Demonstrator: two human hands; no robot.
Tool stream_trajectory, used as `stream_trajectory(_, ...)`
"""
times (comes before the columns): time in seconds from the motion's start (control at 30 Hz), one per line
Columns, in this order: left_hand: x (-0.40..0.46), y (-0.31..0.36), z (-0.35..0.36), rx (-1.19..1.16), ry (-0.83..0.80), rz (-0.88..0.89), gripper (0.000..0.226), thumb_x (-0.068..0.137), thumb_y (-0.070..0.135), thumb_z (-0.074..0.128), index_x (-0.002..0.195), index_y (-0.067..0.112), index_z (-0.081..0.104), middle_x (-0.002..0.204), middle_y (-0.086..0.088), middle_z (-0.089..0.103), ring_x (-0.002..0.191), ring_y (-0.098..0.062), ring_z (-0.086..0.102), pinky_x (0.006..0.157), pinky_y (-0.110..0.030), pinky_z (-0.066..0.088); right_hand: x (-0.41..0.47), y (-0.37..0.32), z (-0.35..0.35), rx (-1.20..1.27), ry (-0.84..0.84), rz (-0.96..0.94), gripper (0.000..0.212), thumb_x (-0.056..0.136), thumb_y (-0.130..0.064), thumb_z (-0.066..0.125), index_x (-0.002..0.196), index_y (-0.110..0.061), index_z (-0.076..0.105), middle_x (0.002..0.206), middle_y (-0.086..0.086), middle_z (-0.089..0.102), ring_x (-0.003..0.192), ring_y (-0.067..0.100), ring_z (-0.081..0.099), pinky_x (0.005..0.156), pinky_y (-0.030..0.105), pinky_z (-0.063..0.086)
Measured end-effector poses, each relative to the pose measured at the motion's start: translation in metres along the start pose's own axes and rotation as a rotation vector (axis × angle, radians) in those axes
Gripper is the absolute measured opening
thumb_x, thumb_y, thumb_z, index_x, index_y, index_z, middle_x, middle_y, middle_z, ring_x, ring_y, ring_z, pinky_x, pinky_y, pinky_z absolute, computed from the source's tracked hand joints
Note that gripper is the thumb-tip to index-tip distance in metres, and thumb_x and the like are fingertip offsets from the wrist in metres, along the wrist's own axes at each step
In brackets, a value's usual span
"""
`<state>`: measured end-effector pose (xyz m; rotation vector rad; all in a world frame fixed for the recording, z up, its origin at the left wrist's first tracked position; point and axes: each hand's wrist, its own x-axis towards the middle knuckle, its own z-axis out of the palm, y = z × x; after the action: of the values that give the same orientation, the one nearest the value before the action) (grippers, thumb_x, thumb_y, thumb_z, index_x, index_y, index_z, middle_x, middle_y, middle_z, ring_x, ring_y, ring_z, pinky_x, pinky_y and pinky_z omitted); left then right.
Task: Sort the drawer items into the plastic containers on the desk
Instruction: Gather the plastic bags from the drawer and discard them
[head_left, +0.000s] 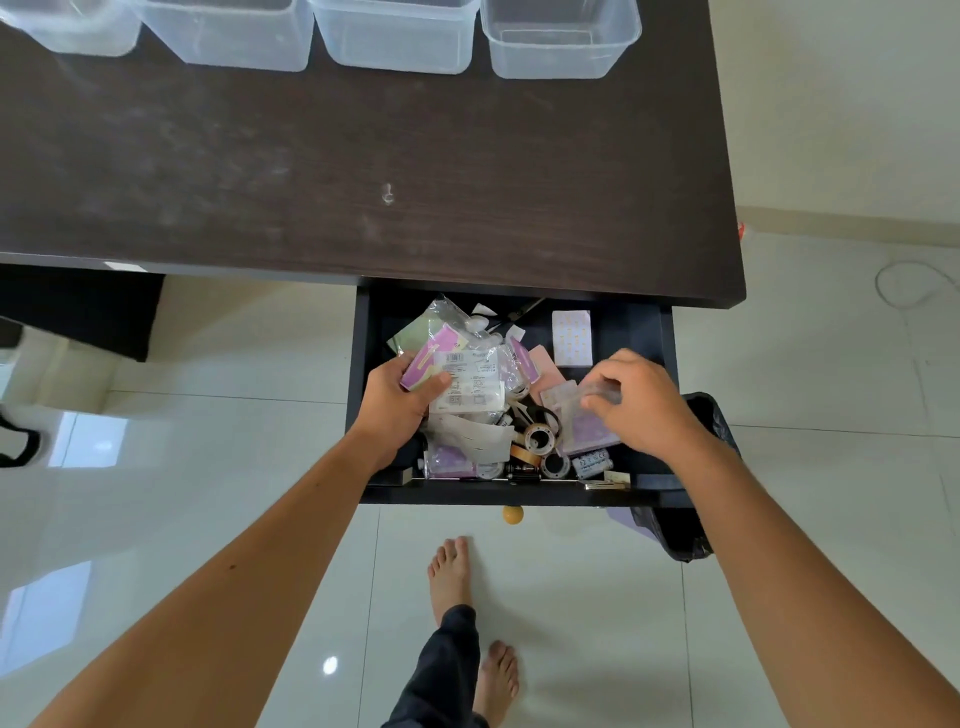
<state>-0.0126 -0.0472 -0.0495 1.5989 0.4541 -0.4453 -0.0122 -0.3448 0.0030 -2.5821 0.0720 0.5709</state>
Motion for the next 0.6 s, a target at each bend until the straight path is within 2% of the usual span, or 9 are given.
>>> stream_trajectory(0.13,0.001,0.001,0.004,0.059,-0.003,0.010,0.014,0.097,0.017,0.073,0.110,0.013,0.074,0.096,-0.003,0.080,0.088,-0.017,0.078,0.076,-0.032,0.064,-0.001,-0.010,-0.020,0.207,0.013,-0.009,0.022,0.097,-0.023,0.075,0.117,-0.016,0.072,0.113,-0.002,0.070,0.105,0.019,0.065,0.088,0.034,0.048)
stream_trajectory(0.2,0.000,0.005,0.008,0.073,-0.024,0.004,0.001,0.098,0.018,0.073,0.098,0.019,0.073,0.084,0.002,0.077,0.073,-0.007,0.075,0.065,-0.025,0.059,0.003,-0.016,-0.021,0.385,-0.004,0.037,0.024,0.095,-0.027,0.078,0.118,-0.022,0.072,0.121,-0.006,0.069,0.109,0.015,0.065,0.094,0.034,0.049)
stream_trajectory(0.23,-0.002,0.008,0.009,0.077,-0.034,-0.004,0.004,0.098,0.019,0.073,0.093,0.019,0.072,0.079,0.002,0.074,0.067,-0.004,0.071,0.062,-0.024,0.057,0.006,-0.022,-0.018,0.459,-0.021,0.055,0.024,0.095,-0.028,0.079,0.117,-0.025,0.071,0.123,-0.009,0.068,0.109,0.013,0.065,0.097,0.034,0.050)
stream_trajectory(0.33,0.000,0.015,0.017,0.047,-0.103,-0.052,0.022,0.095,0.034,0.072,0.097,0.012,0.074,0.087,-0.013,0.068,0.079,-0.025,0.064,0.070,-0.039,0.053,0.017,-0.037,-0.004,0.572,-0.020,0.074,0.040,0.090,-0.035,0.083,0.126,-0.022,0.072,0.125,-0.008,0.072,0.114,0.013,0.068,0.102,0.039,0.055)
stream_trajectory(0.4,-0.002,0.023,0.020,-0.052,-0.129,-0.115,0.029,0.094,0.040,0.067,0.107,0.015,0.073,0.106,-0.015,0.073,0.091,-0.028,0.067,0.076,-0.039,0.053,0.024,-0.048,0.005,0.539,0.040,0.064,0.048,0.088,-0.034,0.085,0.131,-0.017,0.069,0.127,-0.007,0.068,0.118,0.012,0.063,0.097,0.033,0.050)
stream_trajectory(0.47,0.000,0.027,0.022,-0.107,-0.152,-0.157,0.043,0.092,0.047,0.067,0.117,0.013,0.070,0.121,-0.016,0.074,0.103,-0.028,0.072,0.079,-0.038,0.056,0.028,-0.058,0.014,0.525,0.111,0.069,0.046,0.087,-0.029,0.086,0.128,-0.016,0.068,0.121,-0.008,0.065,0.114,0.010,0.058,0.090,0.028,0.045)
stream_trajectory(0.53,0.001,0.029,0.023,-0.014,-0.197,-0.074,0.035,0.096,0.042,0.071,0.112,0.011,0.071,0.112,-0.014,0.078,0.100,-0.027,0.075,0.076,-0.039,0.061,0.031,-0.066,0.019,0.557,0.131,0.082,0.043,0.085,-0.028,0.088,0.122,-0.018,0.068,0.107,-0.018,0.062,0.103,0.004,0.059,0.082,0.024,0.050)
stream_trajectory(0.6,0.003,0.026,0.022,0.079,-0.172,-0.020,0.026,0.094,0.031,0.077,0.107,0.009,0.073,0.102,-0.013,0.080,0.095,-0.031,0.077,0.077,-0.044,0.064,0.029,-0.074,0.021,0.558,0.102,0.059,0.043,0.085,-0.030,0.087,0.123,-0.021,0.068,0.101,-0.023,0.058,0.099,0.004,0.060,0.082,0.023,0.055)
